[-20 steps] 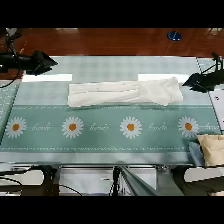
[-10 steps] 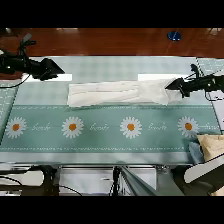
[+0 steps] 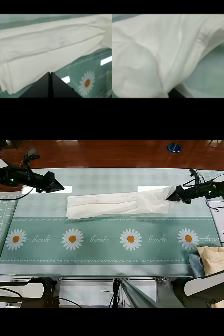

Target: Fold the shirts.

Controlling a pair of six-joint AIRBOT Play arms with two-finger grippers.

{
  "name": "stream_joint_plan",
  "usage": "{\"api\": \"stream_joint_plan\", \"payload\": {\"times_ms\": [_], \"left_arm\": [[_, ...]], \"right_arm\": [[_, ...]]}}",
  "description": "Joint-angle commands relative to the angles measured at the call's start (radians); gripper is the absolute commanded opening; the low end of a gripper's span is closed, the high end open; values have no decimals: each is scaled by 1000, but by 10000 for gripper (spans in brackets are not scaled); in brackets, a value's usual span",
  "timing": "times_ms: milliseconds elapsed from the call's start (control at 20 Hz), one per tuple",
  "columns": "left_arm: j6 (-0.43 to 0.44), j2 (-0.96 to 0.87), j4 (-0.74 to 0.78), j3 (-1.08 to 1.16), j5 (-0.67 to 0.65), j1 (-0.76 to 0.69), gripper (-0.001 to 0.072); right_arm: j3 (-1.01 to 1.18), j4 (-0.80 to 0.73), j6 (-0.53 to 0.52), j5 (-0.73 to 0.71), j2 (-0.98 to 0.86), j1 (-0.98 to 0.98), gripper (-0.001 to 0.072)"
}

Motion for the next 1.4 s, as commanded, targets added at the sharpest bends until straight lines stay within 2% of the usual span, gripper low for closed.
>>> {"api": "stream_joint_plan", "payload": {"times_ms": [0, 100, 250, 400, 550, 800, 950, 1100, 1350], "left_arm": [[-31, 0, -63, 0, 17, -91, 24], [-49, -2, -64, 0, 58, -185, 24], [-142, -15, -70, 0, 198, -343, 24], [-157, -52, -106, 0, 362, -517, 24], [-205, -112, -124, 1, 446, -657, 24], [-213, -238, -281, 3, 521, -787, 23], [-158, -307, -410, 27, 539, -827, 23], [-147, -371, -438, 90, 545, -855, 23], [-187, -481, -500, 172, 537, -926, 22]], "right_arm": [[1, -54, 90, 67, 143, -5, 22], [1, -57, 121, 93, 209, -5, 22], [1, -114, 171, 181, 304, -5, 22], [1, -209, 218, 242, 391, -4, 22], [1, -227, 237, 280, 454, -4, 22], [1, -226, 257, 323, 510, -3, 22], [1, -227, 257, 325, 531, -3, 22], [1, -217, 257, 325, 535, -3, 22], [1, -186, 258, 310, 535, 3, 22]]}}
